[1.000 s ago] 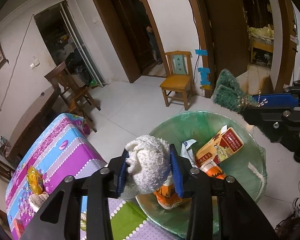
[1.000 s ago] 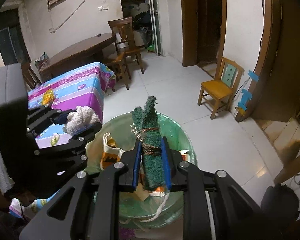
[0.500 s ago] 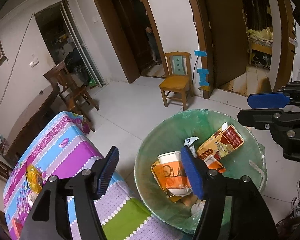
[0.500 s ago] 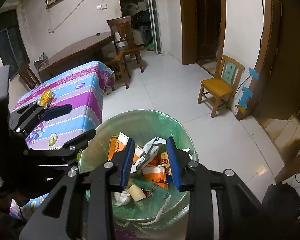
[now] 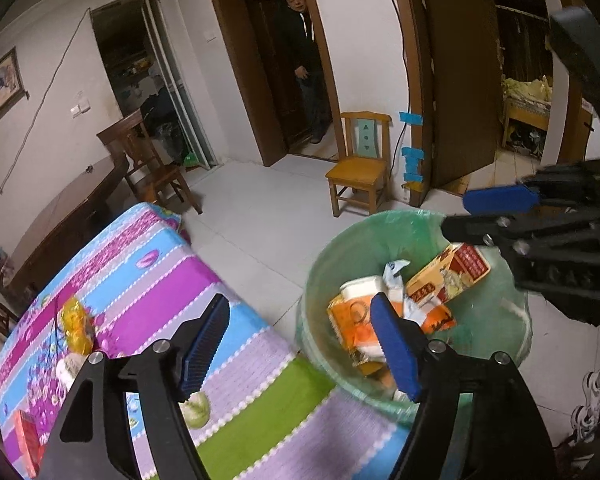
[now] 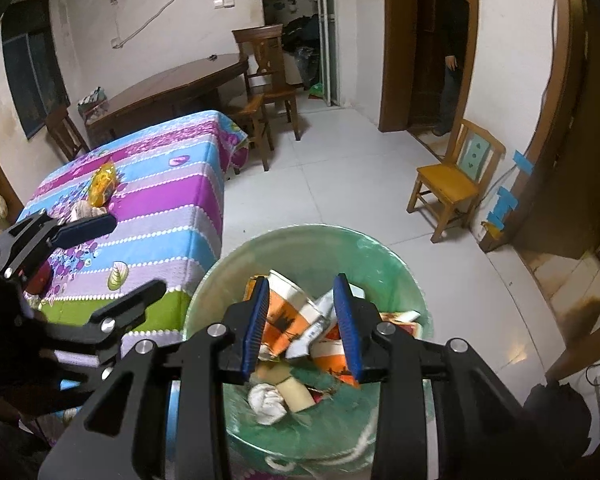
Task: Collect trash
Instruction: 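Move both grippers back over the table, then grasp the beige twine ball with the right gripper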
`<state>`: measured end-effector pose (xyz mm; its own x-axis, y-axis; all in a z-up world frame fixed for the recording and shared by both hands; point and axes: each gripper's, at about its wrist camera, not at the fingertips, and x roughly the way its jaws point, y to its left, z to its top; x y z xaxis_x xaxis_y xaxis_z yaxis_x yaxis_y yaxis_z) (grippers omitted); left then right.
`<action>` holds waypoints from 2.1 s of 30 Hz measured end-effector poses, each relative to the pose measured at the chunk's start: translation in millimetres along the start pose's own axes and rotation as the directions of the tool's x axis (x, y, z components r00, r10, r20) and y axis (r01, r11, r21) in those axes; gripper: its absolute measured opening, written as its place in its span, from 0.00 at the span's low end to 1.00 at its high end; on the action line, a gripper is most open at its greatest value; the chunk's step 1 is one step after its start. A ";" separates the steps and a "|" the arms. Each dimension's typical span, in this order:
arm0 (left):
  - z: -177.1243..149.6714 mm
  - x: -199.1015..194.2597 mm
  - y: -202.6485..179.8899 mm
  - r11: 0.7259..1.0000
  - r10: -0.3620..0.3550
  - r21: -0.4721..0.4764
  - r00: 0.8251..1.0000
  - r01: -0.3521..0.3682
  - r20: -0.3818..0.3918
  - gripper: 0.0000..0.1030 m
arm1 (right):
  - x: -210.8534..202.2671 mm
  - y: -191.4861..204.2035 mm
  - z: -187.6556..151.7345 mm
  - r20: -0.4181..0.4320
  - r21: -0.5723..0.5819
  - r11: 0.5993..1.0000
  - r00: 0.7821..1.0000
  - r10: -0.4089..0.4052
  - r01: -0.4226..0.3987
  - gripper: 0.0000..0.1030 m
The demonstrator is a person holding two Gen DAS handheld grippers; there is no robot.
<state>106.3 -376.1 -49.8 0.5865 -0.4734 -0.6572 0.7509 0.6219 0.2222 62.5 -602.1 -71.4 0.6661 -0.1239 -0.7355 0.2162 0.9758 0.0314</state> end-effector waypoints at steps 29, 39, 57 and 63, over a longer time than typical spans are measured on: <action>-121.3 -23.6 364.4 0.620 -0.077 -0.760 0.949 -0.196 -0.307 0.71 | 96.5 255.3 42.5 -0.057 -0.615 0.715 0.924 0.379 -0.332 0.58; -153.9 7.4 394.3 0.505 -0.157 -0.830 0.920 -0.237 -0.358 0.68 | 175.7 312.4 84.6 -0.310 -0.586 0.562 0.802 0.510 -0.584 0.58; -120.1 27.3 368.6 0.729 -0.197 -0.659 0.867 -0.183 -0.458 0.69 | 88.1 182.5 36.9 -0.068 -0.231 0.741 0.770 0.635 -0.631 0.21; -125.7 -19.6 390.8 0.764 -0.119 -0.615 0.893 -0.198 -0.435 0.69 | 67.9 182.5 11.9 -0.088 -0.223 0.691 0.720 0.688 -0.687 0.21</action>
<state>350.1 -45.4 -40.6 0.3025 -0.2251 -0.9262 0.2707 0.9520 -0.1429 155.7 -434.6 -107.5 0.5659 0.5980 -0.5676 -0.4679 0.7998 0.3760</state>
